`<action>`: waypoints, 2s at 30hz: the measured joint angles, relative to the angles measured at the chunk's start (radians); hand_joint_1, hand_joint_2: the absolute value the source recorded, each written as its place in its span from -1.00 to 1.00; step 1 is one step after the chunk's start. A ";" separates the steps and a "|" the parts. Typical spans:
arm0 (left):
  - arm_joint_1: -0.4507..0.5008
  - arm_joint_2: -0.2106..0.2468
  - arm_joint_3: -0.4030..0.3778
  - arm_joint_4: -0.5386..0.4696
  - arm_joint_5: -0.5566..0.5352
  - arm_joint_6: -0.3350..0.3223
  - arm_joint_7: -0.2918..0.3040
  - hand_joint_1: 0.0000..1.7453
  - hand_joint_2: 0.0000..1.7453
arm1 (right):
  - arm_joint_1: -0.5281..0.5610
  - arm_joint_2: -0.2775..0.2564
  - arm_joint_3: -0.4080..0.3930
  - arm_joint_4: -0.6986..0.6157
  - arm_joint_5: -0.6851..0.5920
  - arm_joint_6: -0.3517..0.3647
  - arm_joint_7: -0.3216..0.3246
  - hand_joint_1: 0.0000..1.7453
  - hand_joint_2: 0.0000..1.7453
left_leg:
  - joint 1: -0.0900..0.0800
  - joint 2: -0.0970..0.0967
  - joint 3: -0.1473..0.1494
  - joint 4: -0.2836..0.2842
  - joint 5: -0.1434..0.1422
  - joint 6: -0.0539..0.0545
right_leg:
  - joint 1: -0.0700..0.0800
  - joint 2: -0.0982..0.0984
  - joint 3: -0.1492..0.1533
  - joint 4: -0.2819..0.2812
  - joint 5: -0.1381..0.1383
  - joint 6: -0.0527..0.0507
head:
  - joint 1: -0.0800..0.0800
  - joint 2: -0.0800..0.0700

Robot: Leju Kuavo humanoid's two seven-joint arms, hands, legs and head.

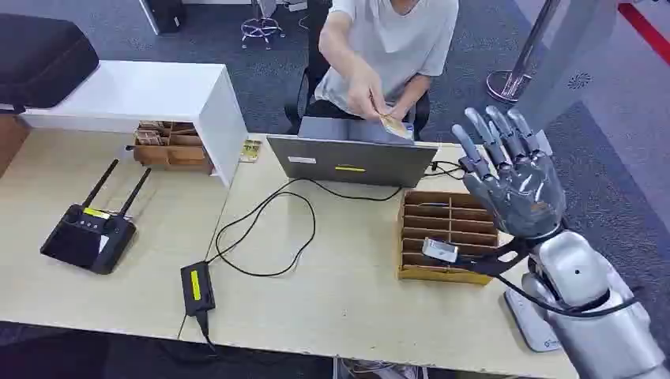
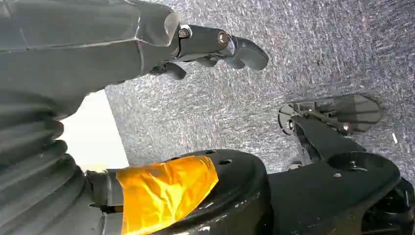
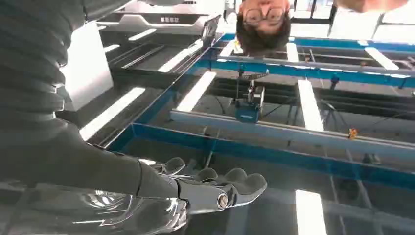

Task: Pass the card to the sensor for recognition and then transmit it.

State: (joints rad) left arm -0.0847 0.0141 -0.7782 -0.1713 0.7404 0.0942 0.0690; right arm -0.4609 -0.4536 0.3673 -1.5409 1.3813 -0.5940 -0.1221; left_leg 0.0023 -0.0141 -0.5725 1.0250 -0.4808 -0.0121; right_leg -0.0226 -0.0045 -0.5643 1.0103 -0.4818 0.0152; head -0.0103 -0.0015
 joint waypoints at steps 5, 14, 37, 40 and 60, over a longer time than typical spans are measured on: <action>-0.007 0.001 -0.019 0.000 -0.014 -0.004 0.000 -1.00 1.00 | -0.135 0.025 0.123 0.159 0.000 0.005 0.004 -1.00 1.00 | 0.000 0.000 0.000 0.000 0.000 0.000 | 0.000 0.000 0.000 0.000 0.000 0.000 | 0.000 0.000; -0.011 0.002 -0.028 0.000 -0.016 -0.007 0.002 -1.00 1.00 | -0.160 0.048 0.179 0.217 -0.028 0.002 0.026 -1.00 1.00 | 0.000 -0.001 0.000 0.000 0.000 0.000 | 0.000 -0.001 0.000 0.000 0.000 0.000 | 0.000 0.000; -0.012 0.002 -0.044 0.002 -0.015 -0.006 0.002 -1.00 1.00 | -0.160 0.055 0.207 0.220 -0.055 -0.015 0.034 0.76 1.00 | 0.000 -0.001 0.000 0.000 0.000 0.000 | 0.000 -0.001 0.000 0.000 0.000 0.000 | 0.000 0.000; -0.013 0.002 -0.046 0.002 -0.017 0.008 -0.036 -1.00 1.00 | -0.158 0.055 0.206 0.216 -0.058 -0.015 0.037 0.74 1.00 | 0.000 0.000 0.001 0.001 0.000 0.000 | 0.000 0.000 0.000 0.000 0.000 0.000 | 0.000 0.000; -0.044 -0.019 -0.067 0.001 0.022 -0.072 -0.273 -1.00 1.00 | -0.102 0.049 0.167 0.156 -0.061 0.000 0.032 0.54 1.00 | 0.000 0.002 0.000 0.001 0.000 0.000 | 0.000 0.001 -0.001 0.000 0.001 0.000 | 0.000 0.000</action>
State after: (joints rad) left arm -0.1288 -0.0053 -0.8450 -0.1701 0.7626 0.0217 -0.2037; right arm -0.5633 -0.4044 0.5344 -1.3848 1.3203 -0.5936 -0.0896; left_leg 0.0027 -0.0125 -0.5722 1.0262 -0.4806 -0.0121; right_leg -0.0223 -0.0034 -0.5653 1.0104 -0.4805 0.0147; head -0.0103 -0.0015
